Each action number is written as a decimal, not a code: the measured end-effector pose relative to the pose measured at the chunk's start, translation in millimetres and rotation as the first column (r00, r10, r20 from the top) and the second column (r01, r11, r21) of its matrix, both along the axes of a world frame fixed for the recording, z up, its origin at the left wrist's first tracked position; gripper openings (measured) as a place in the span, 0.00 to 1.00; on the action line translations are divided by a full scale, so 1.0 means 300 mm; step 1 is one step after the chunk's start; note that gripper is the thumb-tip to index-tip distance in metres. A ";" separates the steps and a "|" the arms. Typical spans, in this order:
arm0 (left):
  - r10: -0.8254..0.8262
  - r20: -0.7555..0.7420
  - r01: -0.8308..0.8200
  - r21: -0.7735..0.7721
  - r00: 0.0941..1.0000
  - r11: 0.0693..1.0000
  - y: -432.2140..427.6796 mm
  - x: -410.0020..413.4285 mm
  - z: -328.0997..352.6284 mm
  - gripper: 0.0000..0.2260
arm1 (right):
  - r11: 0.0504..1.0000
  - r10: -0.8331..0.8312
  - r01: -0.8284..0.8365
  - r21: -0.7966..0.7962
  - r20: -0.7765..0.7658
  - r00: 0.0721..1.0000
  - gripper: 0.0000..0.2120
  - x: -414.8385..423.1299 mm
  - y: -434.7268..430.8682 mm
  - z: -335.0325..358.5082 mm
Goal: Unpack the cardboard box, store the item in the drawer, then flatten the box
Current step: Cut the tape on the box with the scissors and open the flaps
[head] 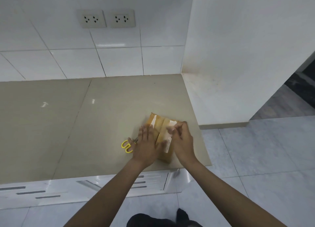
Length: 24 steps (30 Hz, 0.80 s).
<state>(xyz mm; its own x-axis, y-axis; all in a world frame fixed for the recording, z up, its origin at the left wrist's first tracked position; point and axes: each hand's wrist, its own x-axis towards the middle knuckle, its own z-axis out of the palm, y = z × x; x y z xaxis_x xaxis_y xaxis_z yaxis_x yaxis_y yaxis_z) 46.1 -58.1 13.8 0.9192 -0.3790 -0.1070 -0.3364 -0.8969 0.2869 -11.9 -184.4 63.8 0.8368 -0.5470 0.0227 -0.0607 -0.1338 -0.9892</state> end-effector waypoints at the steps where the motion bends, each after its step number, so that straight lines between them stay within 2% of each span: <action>1: -0.003 0.009 0.003 0.026 1.000 1.000 -0.009 -0.009 -0.010 0.40 | 1.000 -0.023 0.022 0.010 0.021 1.000 0.06 0.006 -0.014 0.008; 3: -0.022 0.028 0.020 0.076 0.999 0.997 -0.010 -0.004 -0.028 0.45 | 0.995 -0.094 0.092 0.028 0.080 0.992 0.07 0.017 -0.056 0.035; 6: -0.077 0.020 0.076 0.072 0.997 0.995 0.009 0.011 -0.032 0.48 | 0.974 -0.223 0.212 0.080 0.154 0.963 0.06 0.029 -0.138 0.090; 11: -0.095 0.028 0.091 0.117 0.995 0.989 0.010 0.005 -0.017 0.44 | 0.910 -0.413 0.396 0.121 0.196 0.890 0.10 0.038 -0.270 0.171; 13: -0.090 0.019 0.087 0.122 0.996 0.989 0.007 0.003 -0.012 0.42 | 0.877 -0.469 0.480 0.017 0.241 0.850 0.08 0.036 -0.324 0.195; 16: -0.096 0.018 0.094 0.102 0.995 0.990 0.010 -0.003 -0.013 0.41 | 0.804 -0.468 0.530 -0.270 0.265 0.843 0.02 0.036 -0.387 0.184; 18: -0.098 0.025 0.095 0.091 0.995 0.991 0.008 -0.005 -0.016 0.41 | 0.757 -0.416 0.465 -0.459 0.211 0.885 0.02 0.034 -0.404 0.141; 20: -0.094 0.026 0.092 0.083 0.995 0.992 0.005 -0.007 -0.015 0.41 | 0.717 -0.334 0.319 -0.621 0.096 0.938 0.05 0.030 -0.396 0.065; 22: -0.082 0.024 0.080 0.073 0.996 0.994 0.001 -0.011 -0.017 0.41 | 0.628 -0.263 0.111 -0.770 -0.075 0.962 0.10 0.012 -0.372 -0.032; 24: -0.065 0.028 0.063 0.071 0.997 0.995 -0.002 -0.016 -0.022 0.41 | 0.575 -0.211 -0.132 -0.808 -0.303 0.929 0.12 -0.017 -0.329 -0.118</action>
